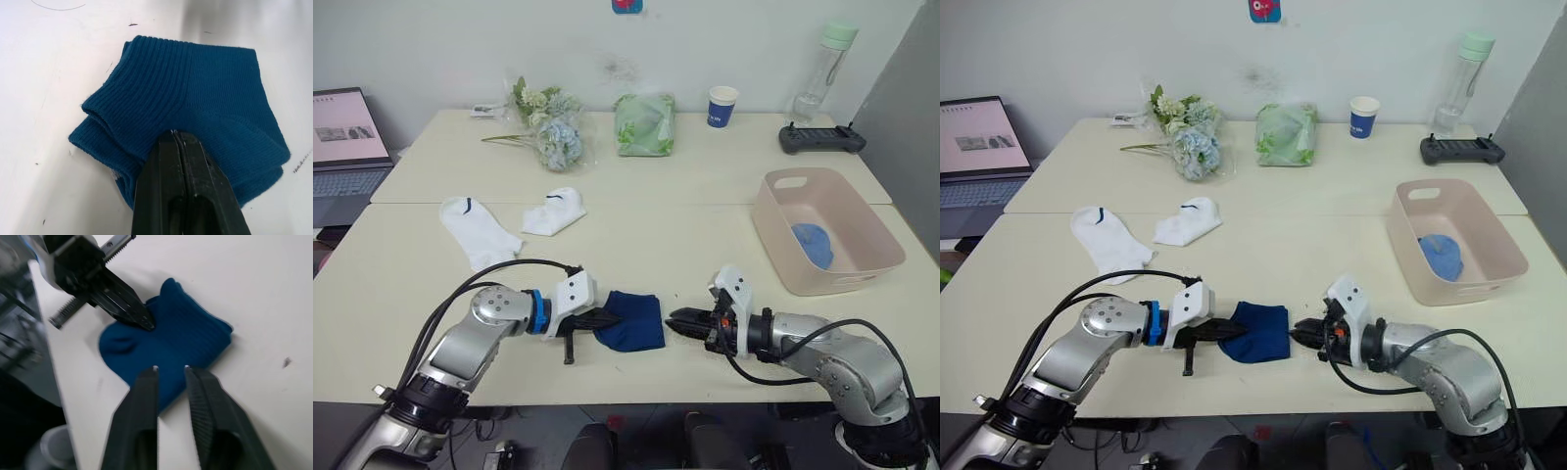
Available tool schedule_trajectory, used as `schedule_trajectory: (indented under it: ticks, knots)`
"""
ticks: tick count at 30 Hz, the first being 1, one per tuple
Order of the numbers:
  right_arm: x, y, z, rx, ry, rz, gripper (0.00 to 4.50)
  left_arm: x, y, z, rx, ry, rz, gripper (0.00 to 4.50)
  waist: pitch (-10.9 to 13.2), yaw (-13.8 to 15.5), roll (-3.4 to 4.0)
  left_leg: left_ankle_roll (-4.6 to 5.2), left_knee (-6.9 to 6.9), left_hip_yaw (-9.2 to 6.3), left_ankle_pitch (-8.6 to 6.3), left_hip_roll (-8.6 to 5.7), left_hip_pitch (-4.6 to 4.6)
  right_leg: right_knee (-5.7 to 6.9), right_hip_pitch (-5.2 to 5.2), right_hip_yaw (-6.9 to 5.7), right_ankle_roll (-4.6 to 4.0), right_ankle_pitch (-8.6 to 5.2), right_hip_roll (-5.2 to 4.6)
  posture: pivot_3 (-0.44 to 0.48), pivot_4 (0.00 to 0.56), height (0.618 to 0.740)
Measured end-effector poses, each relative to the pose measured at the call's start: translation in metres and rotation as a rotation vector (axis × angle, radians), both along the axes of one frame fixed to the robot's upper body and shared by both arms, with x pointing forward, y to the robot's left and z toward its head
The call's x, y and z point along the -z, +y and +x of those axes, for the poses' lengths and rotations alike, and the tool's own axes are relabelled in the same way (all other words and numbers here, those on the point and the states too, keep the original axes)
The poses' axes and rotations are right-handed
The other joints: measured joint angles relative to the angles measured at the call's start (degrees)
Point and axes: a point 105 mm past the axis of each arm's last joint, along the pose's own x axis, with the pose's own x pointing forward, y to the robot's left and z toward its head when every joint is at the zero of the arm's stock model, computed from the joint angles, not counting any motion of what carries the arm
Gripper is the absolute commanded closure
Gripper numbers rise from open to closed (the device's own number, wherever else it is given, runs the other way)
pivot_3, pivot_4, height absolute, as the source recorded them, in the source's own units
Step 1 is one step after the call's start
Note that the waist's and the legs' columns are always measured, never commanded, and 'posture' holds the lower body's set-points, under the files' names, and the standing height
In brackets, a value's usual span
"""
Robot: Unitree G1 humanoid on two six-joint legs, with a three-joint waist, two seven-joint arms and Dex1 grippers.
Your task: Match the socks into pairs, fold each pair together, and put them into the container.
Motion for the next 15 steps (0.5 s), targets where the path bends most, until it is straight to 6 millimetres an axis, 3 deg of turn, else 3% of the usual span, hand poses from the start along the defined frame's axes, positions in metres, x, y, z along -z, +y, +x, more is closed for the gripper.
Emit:
schedule_trajectory:
  ticks: [6,15]
  knots:
    - [0.010,0.003,0.008,0.072,0.136,-0.012,0.32,0.001,0.006,-0.004,-0.005,-0.007,0.009,4.50,0.0,-0.1,0.02,0.00,-0.02,0.00,0.00,0.02,0.06,0.03,0.01,0.00,0.00,0.00,0.03,0.000,0.150,0.740]
    - [0.017,0.041,0.016,0.068,0.294,0.049,0.32,0.001,0.006,-0.004,0.001,-0.011,0.018,4.50,0.0,-0.1,0.07,0.00,-0.03,0.02,0.00,0.02,0.08,0.04,0.00,0.03,0.00,0.00,0.03,0.000,0.150,0.740]
